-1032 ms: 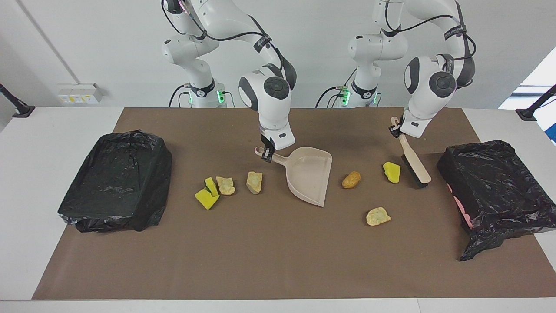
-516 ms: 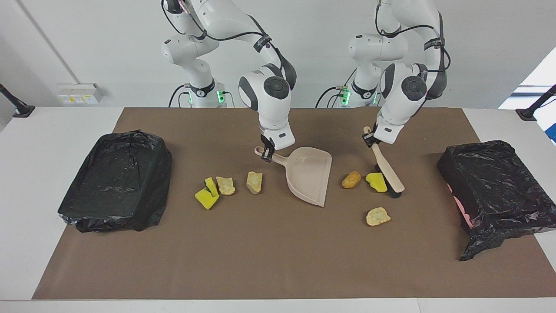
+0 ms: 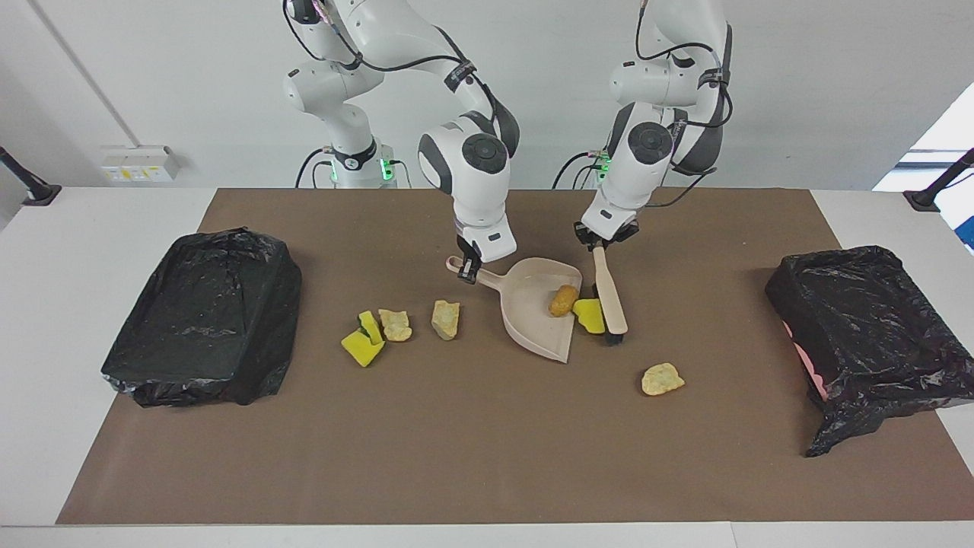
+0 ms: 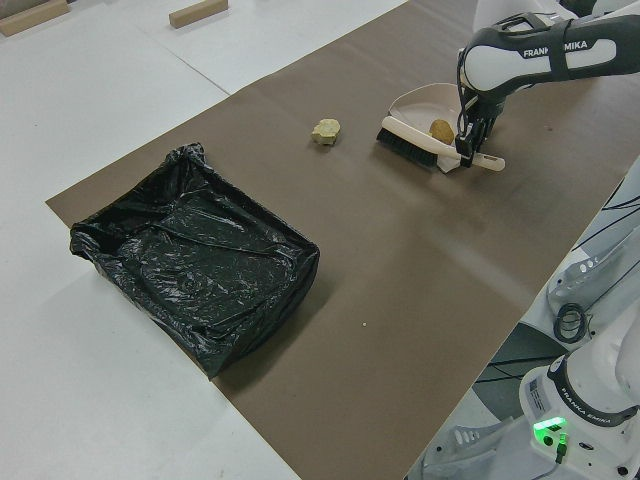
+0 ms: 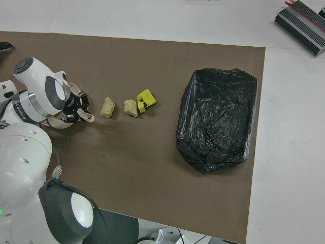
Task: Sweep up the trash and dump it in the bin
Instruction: 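Sweep trash pieces into the dustpan with the left gripper's brush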
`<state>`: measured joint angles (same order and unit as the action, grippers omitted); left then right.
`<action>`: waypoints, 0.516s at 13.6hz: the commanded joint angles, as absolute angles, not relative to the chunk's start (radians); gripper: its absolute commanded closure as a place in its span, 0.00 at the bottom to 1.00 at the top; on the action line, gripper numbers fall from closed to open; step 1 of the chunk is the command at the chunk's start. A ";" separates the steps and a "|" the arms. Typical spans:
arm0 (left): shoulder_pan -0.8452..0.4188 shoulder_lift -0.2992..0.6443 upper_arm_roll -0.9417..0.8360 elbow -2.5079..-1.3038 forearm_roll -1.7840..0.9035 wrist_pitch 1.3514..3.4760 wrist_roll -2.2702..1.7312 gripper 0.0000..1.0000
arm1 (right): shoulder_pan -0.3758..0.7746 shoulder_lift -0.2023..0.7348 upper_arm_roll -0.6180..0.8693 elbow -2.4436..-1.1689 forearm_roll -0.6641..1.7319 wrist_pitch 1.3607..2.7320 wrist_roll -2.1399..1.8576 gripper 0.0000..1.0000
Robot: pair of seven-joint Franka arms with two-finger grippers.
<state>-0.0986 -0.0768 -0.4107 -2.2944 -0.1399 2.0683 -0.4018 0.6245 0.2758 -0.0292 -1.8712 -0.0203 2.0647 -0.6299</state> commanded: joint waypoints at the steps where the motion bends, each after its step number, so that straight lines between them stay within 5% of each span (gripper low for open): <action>1: -0.098 -0.069 -0.452 -2.234 -0.163 2.031 -0.379 1.00 | 0.621 0.265 -0.025 -1.882 -0.031 2.072 -0.595 1.00; 7: -0.077 -0.057 -0.448 -2.077 -0.160 1.936 -0.326 1.00 | 0.621 0.265 -0.025 -1.882 -0.029 2.071 -0.581 1.00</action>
